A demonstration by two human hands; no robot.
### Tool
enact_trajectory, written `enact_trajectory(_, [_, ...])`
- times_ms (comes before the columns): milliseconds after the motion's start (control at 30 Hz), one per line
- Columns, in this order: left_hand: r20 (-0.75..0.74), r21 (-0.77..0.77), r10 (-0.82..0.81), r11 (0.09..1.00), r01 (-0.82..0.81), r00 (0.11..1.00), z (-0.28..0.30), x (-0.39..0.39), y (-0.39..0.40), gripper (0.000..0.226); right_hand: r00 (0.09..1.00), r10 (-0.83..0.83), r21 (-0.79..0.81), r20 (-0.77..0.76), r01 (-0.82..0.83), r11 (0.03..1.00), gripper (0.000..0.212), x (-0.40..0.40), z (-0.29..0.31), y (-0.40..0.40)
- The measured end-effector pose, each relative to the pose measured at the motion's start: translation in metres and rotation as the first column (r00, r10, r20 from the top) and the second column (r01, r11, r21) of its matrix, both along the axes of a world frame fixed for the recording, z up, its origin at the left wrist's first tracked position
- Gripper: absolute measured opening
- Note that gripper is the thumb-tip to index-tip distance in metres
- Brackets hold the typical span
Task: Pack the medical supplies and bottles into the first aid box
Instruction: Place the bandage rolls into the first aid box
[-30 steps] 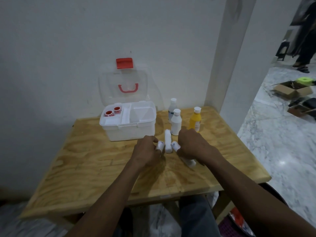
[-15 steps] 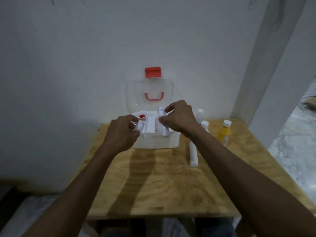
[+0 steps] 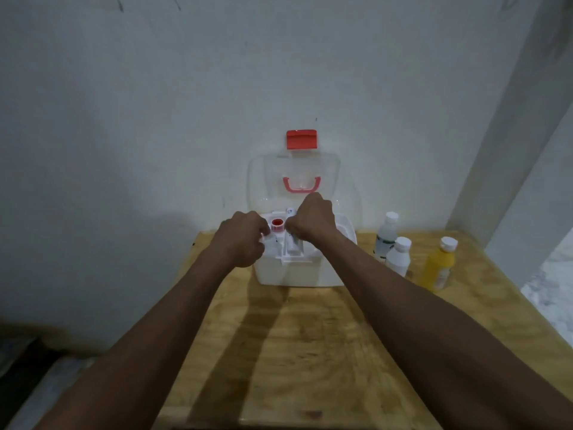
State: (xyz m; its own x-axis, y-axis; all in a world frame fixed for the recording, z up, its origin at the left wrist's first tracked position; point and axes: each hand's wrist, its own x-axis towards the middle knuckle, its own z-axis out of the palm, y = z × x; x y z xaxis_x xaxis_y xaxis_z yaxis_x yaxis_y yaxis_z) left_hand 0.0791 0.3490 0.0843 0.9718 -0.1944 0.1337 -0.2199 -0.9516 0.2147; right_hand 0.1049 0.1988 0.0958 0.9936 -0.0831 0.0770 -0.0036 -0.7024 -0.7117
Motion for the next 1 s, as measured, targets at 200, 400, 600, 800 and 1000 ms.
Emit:
enact_trajectory(200, [-0.011, -0.027, -0.025, 0.999, 0.024, 1.000, -0.005, 0.006, -0.002, 0.028, 0.998, 0.043, -0.099, 0.038, -0.039, 0.994, 0.030, 0.007, -0.010, 0.007])
enact_trajectory(400, [-0.012, -0.110, -0.021, 0.994, 0.020, 1.000, -0.009, 0.006, -0.001, 0.028, 1.000, 0.025, -0.103, 0.017, -0.024, 0.994, 0.034, 0.012, -0.015, 0.006])
enact_trajectory(600, [-0.008, -0.129, -0.009, 0.992, 0.008, 1.000, -0.009, 0.003, -0.002, 0.036, 0.999, 0.016, -0.095, 0.039, -0.012, 0.995, 0.026, 0.012, -0.016, 0.002])
enact_trajectory(800, [0.130, -0.200, -0.013, 0.979, 0.039, 0.991, -0.004, -0.011, -0.011, 0.035, 0.996, 0.036, -0.066, 0.081, -0.031, 0.997, 0.030, -0.012, -0.001, -0.024])
enact_trajectory(1000, [0.270, -0.238, -0.068, 0.962, 0.135, 0.960, -0.002, -0.041, -0.039, 0.030, 0.994, 0.081, -0.089, 0.076, -0.075, 0.993, 0.026, -0.055, 0.013, -0.073])
